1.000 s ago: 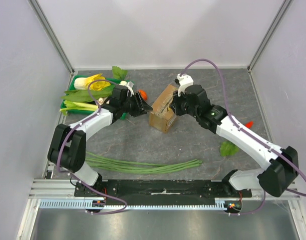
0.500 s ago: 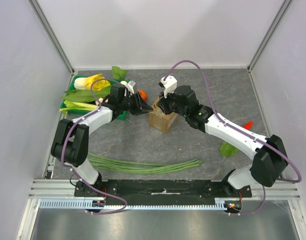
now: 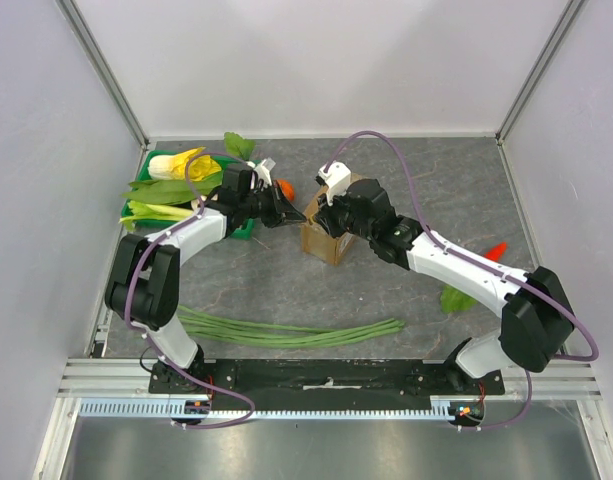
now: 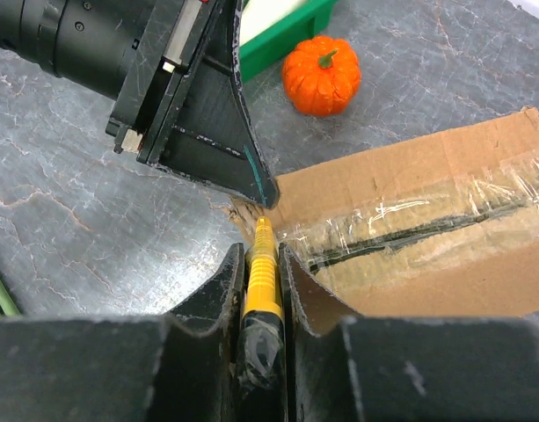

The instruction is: Unpack the express box

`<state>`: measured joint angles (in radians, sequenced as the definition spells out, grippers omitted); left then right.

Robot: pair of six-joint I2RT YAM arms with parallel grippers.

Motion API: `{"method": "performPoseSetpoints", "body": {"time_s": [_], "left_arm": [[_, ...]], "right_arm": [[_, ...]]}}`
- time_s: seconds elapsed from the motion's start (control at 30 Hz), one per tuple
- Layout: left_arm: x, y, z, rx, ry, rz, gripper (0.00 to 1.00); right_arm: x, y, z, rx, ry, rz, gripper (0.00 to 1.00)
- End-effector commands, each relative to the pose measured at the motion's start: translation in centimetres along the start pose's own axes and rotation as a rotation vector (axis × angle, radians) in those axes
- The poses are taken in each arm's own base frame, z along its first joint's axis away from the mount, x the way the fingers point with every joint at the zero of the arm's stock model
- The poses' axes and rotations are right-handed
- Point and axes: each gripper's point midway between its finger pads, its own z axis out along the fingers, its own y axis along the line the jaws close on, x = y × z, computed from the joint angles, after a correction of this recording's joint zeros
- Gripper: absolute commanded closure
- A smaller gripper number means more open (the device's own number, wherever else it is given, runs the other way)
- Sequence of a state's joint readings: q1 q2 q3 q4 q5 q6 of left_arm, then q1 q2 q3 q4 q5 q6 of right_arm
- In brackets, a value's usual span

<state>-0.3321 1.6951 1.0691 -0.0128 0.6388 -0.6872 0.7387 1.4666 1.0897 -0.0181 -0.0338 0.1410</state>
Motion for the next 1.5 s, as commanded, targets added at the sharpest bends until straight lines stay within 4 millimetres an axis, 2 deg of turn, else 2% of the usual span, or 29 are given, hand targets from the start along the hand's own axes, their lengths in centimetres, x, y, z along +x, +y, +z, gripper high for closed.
{"method": "performPoseSetpoints", "body": {"time_s": [0.0,0.1,0.13,0.17,0.27,0.37,0.4,0.43,0.47,0.53,0.6,0.73,0.77,0.9,1.1,1.27,1.4,1.43,1.47], "left_arm": [[0.1,0.6,0.3,-0.014,0.034,0.042,0.98],[0.1,0.5,0.2,-0.012,0.035,0.044,0.98],[0.0,0.4,0.2,-0.009,0.033,0.046,0.95],[0.0,0.2,0.1,-0.007,0.033,0.047,0.9],[-0.3,-0.5,-0.4,0.003,0.018,0.064,0.59],[-1.0,-1.4,-1.6,0.008,-0.043,0.127,0.45],[-1.6,-1.4,-1.9,-0.005,-0.084,0.162,0.43],[-1.2,-0.9,-2.1,-0.018,-0.092,0.172,0.42],[-1.7,-1.4,-3.1,-0.029,-0.135,0.201,0.4],[-1.7,-1.1,-3.8,-0.046,-0.186,0.241,0.4],[-2.0,-1.6,-5.1,-0.047,-0.248,0.285,0.38],[-0.4,-1.4,-5.7,-0.024,-0.244,0.353,0.4],[0.3,-1.6,-5.5,0.0,-0.215,0.371,0.48],[1.8,-0.5,-4.1,-0.025,-0.138,0.474,0.56],[1.1,-0.5,-2.8,-0.052,-0.137,0.562,0.56],[0.2,0.4,-1.8,-0.102,-0.144,0.599,0.55],[-0.8,-0.1,-1.2,-0.093,-0.182,0.627,0.54],[-0.8,-0.2,-1.0,-0.09,-0.181,0.635,0.54],[-0.7,0.0,-0.6,-0.087,-0.173,0.636,0.54]], "right_arm": [[0.0,-0.1,-0.2,0.006,-0.013,-0.029,1.0],[-0.1,-0.2,-0.3,0.013,-0.016,-0.034,1.0],[0.0,-0.3,-0.3,0.013,-0.015,-0.035,1.0],[0.0,-0.3,-0.3,0.015,-0.015,-0.037,1.0],[0.4,-0.4,-0.1,0.018,-0.004,-0.035,1.0],[0.6,-0.3,0.0,0.018,0.002,-0.029,1.0],[0.8,-0.4,0.1,0.02,0.005,-0.027,1.0],[0.7,-0.4,0.1,0.02,0.002,-0.026,1.0],[0.6,-0.4,0.1,0.021,0.002,-0.024,1.0],[0.7,-0.4,0.1,0.024,0.003,-0.023,1.0],[0.6,-0.4,0.2,0.024,0.003,-0.02,1.0],[0.6,-0.4,0.2,0.024,0.003,-0.015,1.0],[0.6,-0.5,0.2,0.026,0.003,-0.016,1.0],[0.6,-0.3,0.4,0.021,0.005,-0.014,1.0],[1.0,-0.2,0.7,0.015,0.014,-0.006,1.0],[0.9,-0.2,0.7,0.014,0.014,-0.006,1.0],[1.0,-0.2,0.8,0.012,0.016,-0.004,1.0],[1.7,-0.2,0.8,0.013,0.043,-0.005,1.0],[1.6,-0.2,0.7,0.013,0.042,-0.003,1.0]]}}
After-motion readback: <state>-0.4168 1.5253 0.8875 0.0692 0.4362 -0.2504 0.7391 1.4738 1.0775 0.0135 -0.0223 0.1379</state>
